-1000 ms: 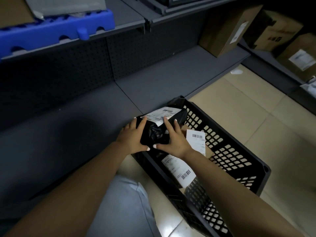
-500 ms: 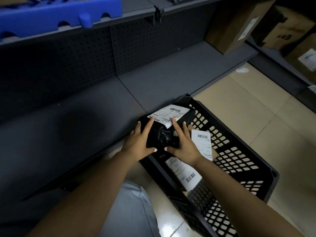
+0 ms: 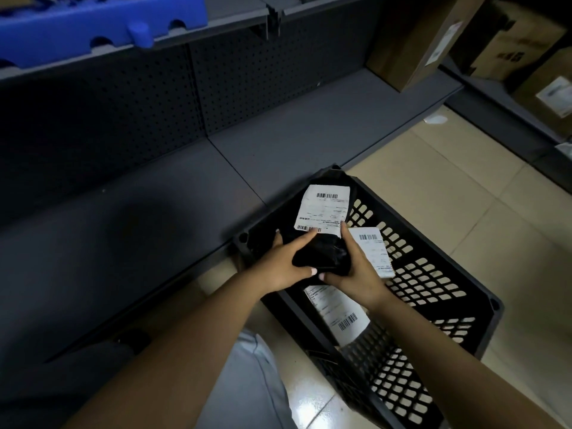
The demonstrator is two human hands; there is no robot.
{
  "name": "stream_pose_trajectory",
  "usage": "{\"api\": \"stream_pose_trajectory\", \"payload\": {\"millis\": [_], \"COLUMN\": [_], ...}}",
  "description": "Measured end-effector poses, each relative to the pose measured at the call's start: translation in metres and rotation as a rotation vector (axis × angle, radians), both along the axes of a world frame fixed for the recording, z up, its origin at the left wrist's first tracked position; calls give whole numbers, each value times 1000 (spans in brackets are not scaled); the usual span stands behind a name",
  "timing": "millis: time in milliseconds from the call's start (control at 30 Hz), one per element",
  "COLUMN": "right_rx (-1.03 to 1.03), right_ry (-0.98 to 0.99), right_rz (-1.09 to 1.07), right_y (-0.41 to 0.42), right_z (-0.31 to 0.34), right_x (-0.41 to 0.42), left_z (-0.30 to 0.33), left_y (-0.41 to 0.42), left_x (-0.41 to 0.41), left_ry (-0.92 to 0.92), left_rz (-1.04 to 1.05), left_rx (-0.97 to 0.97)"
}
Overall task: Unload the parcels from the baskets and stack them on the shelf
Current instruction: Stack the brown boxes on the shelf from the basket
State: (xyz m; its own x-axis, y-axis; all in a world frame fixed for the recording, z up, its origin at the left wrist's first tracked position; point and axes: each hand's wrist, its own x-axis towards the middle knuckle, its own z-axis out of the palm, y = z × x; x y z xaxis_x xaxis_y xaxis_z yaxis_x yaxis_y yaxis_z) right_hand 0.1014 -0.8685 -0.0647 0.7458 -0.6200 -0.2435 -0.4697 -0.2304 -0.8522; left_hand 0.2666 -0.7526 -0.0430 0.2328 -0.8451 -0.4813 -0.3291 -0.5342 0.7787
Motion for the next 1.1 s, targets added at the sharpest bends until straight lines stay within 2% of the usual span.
{"api": "stream_pose_trajectory", "payload": {"millis": [167,267,367,433,633,767,933,1100], "right_rx": [-23,-26,-37,-50,-37,1,-1,26], "right_ry": [-99,-137,-114,-116,-168,-189,-172,-208], "right_rz": [-26,-64,-47,-40,-40,-27,-25,2], "right_y": [6,7,7,9,7,5,5,12], "right_z": [8,8,4,3,12,18,31,55], "right_x": [2,2,2,3,11,13,7,0], "left_z": [-9,-7,-6,-8,-11,-8,10,33], "left_y": [9,10,2,-3,-10,-10,-3,6], "left_x": [-1,-4,-6,-8,-13,-8,-14,-18], "left_ry": [-47,70,38,32,209,271,349,303], "left_rz": [17,118,223,215,191,223,229,239], "left_rx": [-42,-70,-37,14,-22,-78,-55,-98]}}
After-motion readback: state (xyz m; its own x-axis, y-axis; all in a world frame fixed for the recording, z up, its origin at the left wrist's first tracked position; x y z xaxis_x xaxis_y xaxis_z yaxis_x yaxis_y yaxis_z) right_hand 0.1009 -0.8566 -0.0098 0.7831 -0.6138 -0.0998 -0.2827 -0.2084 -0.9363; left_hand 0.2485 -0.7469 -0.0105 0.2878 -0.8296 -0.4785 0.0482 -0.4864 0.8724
